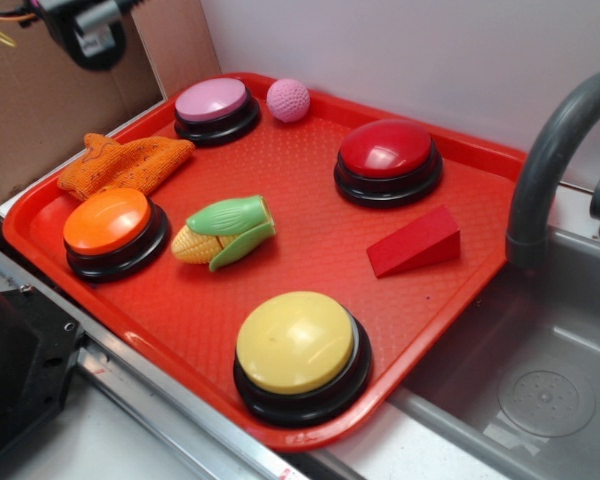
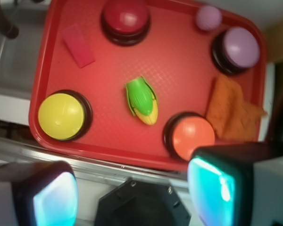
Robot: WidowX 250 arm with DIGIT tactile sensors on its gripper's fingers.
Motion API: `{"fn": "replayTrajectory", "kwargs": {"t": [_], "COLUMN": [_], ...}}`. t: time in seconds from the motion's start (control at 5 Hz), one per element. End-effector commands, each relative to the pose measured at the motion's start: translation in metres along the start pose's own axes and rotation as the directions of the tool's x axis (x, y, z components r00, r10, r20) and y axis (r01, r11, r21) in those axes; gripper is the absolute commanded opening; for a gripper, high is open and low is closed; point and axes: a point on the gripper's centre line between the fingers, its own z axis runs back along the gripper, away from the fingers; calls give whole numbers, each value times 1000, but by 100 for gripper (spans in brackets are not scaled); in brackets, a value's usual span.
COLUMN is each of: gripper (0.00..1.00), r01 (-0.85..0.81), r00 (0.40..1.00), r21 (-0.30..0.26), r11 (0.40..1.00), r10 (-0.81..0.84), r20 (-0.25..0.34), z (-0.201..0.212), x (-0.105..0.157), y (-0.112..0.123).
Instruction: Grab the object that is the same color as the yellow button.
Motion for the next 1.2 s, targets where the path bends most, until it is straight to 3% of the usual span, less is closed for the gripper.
{"fn": "replayTrajectory", "kwargs": {"t": [0.0,0.6,0.8,1.0], "gripper": [100,100,100,100], "r01": [251,185,191,212], "r00": [968,982,980,972], "r21": [38,-95,-141,-128], "r11": [967,978,971,969], "r10": [-251,-186,-197,-223], "r20": [5,-10,-27,-79], "z": [-41,-87,-115,-134], "x": [3,28,38,45], "y": [13,52,39,24]}}
